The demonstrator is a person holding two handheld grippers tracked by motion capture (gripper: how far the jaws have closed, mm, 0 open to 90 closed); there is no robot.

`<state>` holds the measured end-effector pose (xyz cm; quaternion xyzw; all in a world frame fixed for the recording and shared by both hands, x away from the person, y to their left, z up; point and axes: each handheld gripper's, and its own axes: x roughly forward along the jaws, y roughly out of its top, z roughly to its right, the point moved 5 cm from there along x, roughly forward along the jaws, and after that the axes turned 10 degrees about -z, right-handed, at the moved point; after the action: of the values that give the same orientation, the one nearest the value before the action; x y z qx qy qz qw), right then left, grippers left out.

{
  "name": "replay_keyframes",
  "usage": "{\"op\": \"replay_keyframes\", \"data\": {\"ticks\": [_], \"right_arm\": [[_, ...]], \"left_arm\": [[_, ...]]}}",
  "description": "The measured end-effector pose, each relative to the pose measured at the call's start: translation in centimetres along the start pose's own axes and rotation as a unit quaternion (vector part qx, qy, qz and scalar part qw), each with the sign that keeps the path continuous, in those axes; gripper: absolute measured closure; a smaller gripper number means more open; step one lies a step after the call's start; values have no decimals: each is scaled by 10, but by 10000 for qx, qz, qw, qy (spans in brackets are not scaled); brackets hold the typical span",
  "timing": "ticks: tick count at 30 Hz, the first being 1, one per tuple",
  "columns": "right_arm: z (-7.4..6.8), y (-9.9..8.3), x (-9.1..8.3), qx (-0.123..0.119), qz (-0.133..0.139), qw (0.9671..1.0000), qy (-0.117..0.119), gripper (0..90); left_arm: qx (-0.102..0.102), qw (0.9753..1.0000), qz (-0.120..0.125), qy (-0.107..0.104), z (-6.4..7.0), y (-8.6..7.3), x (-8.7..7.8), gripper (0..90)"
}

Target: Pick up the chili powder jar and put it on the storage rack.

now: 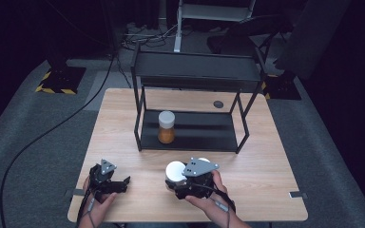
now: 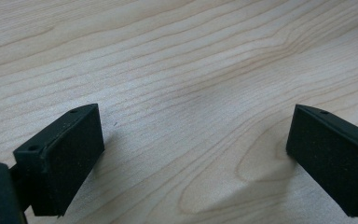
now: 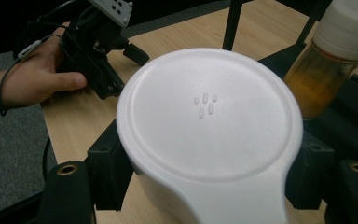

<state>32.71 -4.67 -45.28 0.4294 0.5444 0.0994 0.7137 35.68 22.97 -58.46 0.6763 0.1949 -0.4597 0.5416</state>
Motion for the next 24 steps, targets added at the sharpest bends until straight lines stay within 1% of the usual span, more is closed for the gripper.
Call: {"op": "replay_keyframes", "data": {"ticks": [11, 24], "right_arm": [[19, 16, -1, 32, -15, 9999, -138, 304], [37, 35, 4, 58, -22, 9998, -210, 304]], "left_arm": [[1, 10000, -1, 0, 0, 0, 0, 36], [15, 10000, -2, -1, 0, 0, 0, 34]]}}
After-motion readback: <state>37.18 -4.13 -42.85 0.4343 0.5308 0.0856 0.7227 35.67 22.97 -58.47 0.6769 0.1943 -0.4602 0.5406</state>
